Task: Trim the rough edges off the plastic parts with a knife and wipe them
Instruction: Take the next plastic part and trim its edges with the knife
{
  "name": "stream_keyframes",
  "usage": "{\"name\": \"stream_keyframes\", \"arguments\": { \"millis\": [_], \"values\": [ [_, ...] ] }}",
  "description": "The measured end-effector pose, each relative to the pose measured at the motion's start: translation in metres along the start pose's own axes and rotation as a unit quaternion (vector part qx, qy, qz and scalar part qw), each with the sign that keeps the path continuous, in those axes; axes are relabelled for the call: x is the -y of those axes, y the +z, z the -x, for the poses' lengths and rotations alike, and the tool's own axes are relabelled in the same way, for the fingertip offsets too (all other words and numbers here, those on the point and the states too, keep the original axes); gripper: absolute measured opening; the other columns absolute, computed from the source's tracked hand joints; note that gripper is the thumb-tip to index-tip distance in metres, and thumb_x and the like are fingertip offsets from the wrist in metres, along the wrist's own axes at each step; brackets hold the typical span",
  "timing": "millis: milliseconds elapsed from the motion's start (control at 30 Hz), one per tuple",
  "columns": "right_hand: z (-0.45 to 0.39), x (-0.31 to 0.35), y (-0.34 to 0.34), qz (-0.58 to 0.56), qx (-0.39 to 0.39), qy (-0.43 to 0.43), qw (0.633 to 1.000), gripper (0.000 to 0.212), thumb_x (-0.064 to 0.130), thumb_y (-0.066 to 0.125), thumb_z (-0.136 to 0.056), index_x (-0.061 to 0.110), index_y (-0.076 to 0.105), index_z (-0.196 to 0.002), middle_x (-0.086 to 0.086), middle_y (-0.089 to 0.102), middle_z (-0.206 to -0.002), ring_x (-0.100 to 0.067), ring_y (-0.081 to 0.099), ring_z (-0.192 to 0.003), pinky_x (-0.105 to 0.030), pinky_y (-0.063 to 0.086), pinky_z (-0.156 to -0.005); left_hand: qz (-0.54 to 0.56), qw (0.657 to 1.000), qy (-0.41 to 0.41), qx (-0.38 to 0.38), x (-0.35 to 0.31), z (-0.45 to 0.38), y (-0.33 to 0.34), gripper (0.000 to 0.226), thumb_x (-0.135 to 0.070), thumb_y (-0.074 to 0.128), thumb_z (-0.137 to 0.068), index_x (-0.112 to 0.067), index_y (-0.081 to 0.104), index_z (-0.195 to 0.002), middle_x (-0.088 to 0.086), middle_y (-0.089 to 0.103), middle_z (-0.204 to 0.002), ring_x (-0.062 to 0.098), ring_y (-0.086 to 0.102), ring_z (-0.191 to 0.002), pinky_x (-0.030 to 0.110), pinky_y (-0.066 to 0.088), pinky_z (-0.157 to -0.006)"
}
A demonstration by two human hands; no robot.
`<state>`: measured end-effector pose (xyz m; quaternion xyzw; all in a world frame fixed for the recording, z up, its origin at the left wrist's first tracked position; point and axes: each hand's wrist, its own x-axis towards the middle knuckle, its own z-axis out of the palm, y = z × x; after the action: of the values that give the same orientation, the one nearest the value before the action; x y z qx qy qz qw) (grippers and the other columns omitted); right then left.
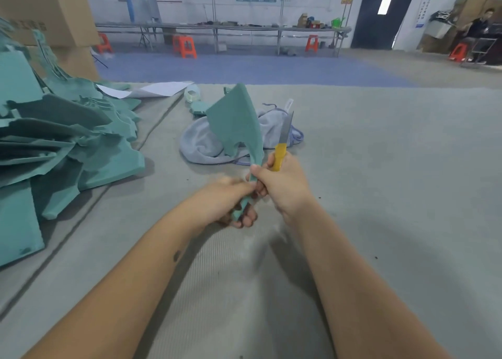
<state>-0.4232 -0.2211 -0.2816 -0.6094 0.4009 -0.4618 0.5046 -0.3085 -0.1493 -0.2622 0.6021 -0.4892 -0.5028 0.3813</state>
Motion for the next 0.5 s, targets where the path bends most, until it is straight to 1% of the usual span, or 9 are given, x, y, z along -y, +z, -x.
{"name": "stream_keyframes", "arguments": {
  "millis": [33, 100, 167, 233, 300, 333, 400, 467, 500],
  "values": [
    [-0.001, 0.001, 0.0, 0.007, -0.007, 0.002, 1.0, 0.028, 0.006, 0.064, -0.087, 0.015, 0.041, -0.075, -0.022, 0.065, -0.069, -0.013, 0.053, -0.044, -0.025, 0.042, -0.045, -0.032, 0.999, 0.007, 0.013, 0.002, 0.005, 0.0, 0.029, -0.03, 0.045, -0.101, -0.01, 0.058, -0.085, 0.008, 0.062, -0.056, 0.016, 0.057, -0.045, 0.018, 0.043, -0.042],
    [-0.001, 0.003, 0.0, 0.026, -0.011, 0.015, 0.999, 0.021, 0.021, 0.062, -0.092, 0.009, 0.048, -0.082, -0.018, 0.067, -0.075, -0.013, 0.053, -0.047, -0.024, 0.041, -0.046, -0.043, 0.998, 0.029, 0.024, 0.004, 0.009, 0.001, 0.028, -0.024, 0.045, -0.101, -0.01, 0.057, -0.08, 0.003, 0.056, -0.049, 0.012, 0.05, -0.038, 0.017, 0.038, -0.039],
    [-0.001, 0.004, -0.002, -0.009, -0.008, 0.051, 0.999, 0.043, 0.049, 0.048, -0.097, 0.008, 0.052, -0.083, -0.007, 0.059, -0.068, -0.014, 0.047, -0.045, -0.021, 0.036, -0.041, -0.029, 0.998, 0.053, -0.008, 0.003, 0.005, 0.002, 0.032, -0.021, 0.045, -0.101, -0.011, 0.056, -0.074, 0.0, 0.049, -0.044, 0.01, 0.04, -0.033, 0.017, 0.032, -0.038],
    [0.0, 0.006, -0.004, -0.087, 0.001, 0.089, 0.992, 0.056, 0.064, 0.026, -0.097, 0.018, 0.044, -0.07, 0.002, 0.047, -0.056, -0.013, 0.038, -0.043, -0.021, 0.029, -0.039, -0.049, 0.994, 0.071, -0.062, 0.004, 0.0, 0.002, 0.034, -0.021, 0.046, -0.101, -0.012, 0.056, -0.07, -0.001, 0.047, -0.044, 0.008, 0.037, -0.032, 0.015, 0.03, -0.036],
    [0.0, 0.006, -0.006, -0.092, 0.001, 0.105, 0.99, 0.058, 0.064, 0.017, -0.098, 0.022, 0.042, -0.066, 0.006, 0.04, -0.048, -0.013, 0.033, -0.042, -0.024, 0.026, -0.042, -0.045, 0.992, 0.075, -0.091, 0.007, -0.003, 0.001, 0.033, -0.024, 0.046, -0.101, -0.013, 0.057, -0.071, 0.0, 0.05, -0.048, 0.009, 0.04, -0.035, 0.015, 0.032, -0.037],
    [0.0, 0.005, -0.007, -0.08, -0.002, 0.107, 0.991, 0.056, 0.061, 0.019, -0.099, 0.022, 0.043, -0.067, 0.007, 0.038, -0.047, -0.013, 0.033, -0.042, -0.025, 0.026, -0.044, -0.039, 0.992, 0.077, -0.094, 0.009, -0.003, 0.0, 0.033, -0.025, 0.046, -0.101, -0.013, 0.057, -0.073, 0.001, 0.05, -0.051, 0.009, 0.043, -0.037, 0.017, 0.034, -0.038],
    [-0.001, 0.004, -0.006, -0.07, -0.006, 0.102, 0.992, 0.046, 0.052, 0.032, -0.101, 0.021, 0.044, -0.069, 0.007, 0.037, -0.049, -0.012, 0.032, -0.044, -0.027, 0.026, -0.046, -0.081, 0.984, 0.106, -0.119, 0.012, -0.002, -0.003, 0.032, -0.027, 0.046, -0.1, -0.015, 0.057, -0.073, -0.003, 0.05, -0.053, 0.01, 0.045, -0.044, 0.023, 0.038, -0.046],
    [-0.001, 0.005, -0.006, -0.088, -0.004, 0.083, 0.993, 0.037, 0.042, 0.048, -0.1, 0.02, 0.043, -0.07, 0.006, 0.039, -0.053, -0.012, 0.034, -0.047, -0.026, 0.028, -0.048, -0.158, 0.957, 0.168, -0.178, 0.013, -0.001, -0.009, 0.032, -0.029, 0.047, -0.099, -0.019, 0.055, -0.069, -0.011, 0.048, -0.052, 0.005, 0.042, -0.048, 0.027, 0.037, -0.053],
    [-0.001, 0.006, -0.007, -0.098, -0.006, 0.072, 0.993, 0.034, 0.038, 0.054, -0.098, 0.02, 0.045, -0.07, 0.005, 0.044, -0.054, -0.012, 0.038, -0.047, -0.024, 0.031, -0.047, -0.163, 0.944, 0.196, -0.207, 0.012, 0.0, -0.012, 0.033, -0.029, 0.048, -0.098, -0.019, 0.053, -0.067, -0.013, 0.046, -0.051, 0.002, 0.04, -0.047, 0.026, 0.035, -0.053]
  ]
}}
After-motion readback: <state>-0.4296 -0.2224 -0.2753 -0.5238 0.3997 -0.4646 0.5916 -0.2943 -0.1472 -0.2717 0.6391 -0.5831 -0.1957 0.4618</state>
